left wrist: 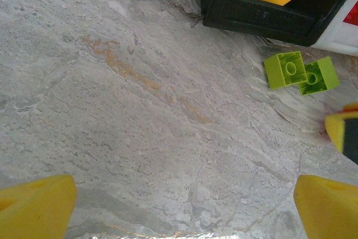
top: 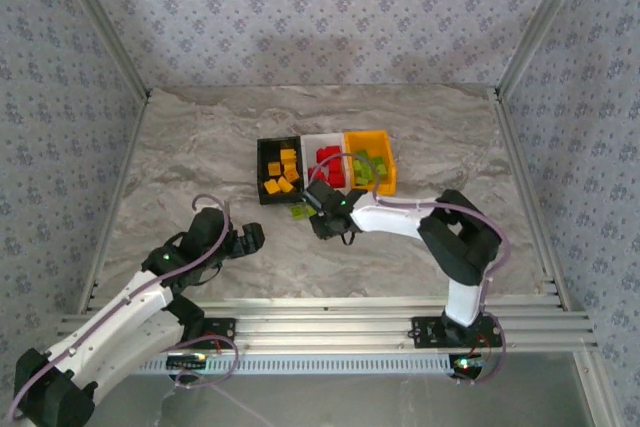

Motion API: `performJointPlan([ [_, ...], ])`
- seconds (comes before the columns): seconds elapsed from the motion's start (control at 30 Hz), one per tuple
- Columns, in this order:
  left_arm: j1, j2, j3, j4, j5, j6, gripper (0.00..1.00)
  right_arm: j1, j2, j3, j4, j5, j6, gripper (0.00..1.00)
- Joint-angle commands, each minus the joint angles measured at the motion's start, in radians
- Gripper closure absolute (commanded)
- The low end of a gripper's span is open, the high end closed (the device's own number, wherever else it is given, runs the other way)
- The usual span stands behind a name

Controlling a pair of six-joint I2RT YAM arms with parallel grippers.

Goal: Sort the legos into containers by color

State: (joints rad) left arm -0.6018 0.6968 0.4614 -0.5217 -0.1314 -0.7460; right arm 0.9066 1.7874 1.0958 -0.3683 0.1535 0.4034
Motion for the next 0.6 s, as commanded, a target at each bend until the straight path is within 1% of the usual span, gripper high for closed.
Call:
performJointPlan([
  [0.0,0.008,0.003,-0.003,0.017,-0.002,0.006,0.0,-0.004,-0.145,0.014,-0.02,0.012,0.027,0.7],
  [0.07,0.007,0.006,-0.007,0.027,-0.002,0.004,0.0,-0.026,-0.174,0.077,-0.048,0.033,0.019,0.7],
  [0.13,0.007,0.013,-0.003,0.037,-0.002,0.002,0.0,-0.055,-0.162,0.163,-0.063,0.043,0.014,0.7],
  [0.2,0.007,0.021,-0.004,0.043,-0.002,-0.001,0.0,-0.091,-0.105,0.251,-0.084,0.041,0.014,0.69],
  [0.37,0.008,0.032,-0.003,0.045,0.006,-0.005,0.0,-0.182,0.112,0.47,-0.13,0.056,0.014,0.69],
  [0.47,0.008,0.033,-0.008,0.051,0.008,-0.004,0.0,-0.217,0.217,0.575,-0.143,0.06,0.017,0.68],
  [0.57,0.007,0.038,-0.008,0.063,0.008,0.0,0.0,-0.238,0.286,0.654,-0.166,0.071,0.026,0.67],
])
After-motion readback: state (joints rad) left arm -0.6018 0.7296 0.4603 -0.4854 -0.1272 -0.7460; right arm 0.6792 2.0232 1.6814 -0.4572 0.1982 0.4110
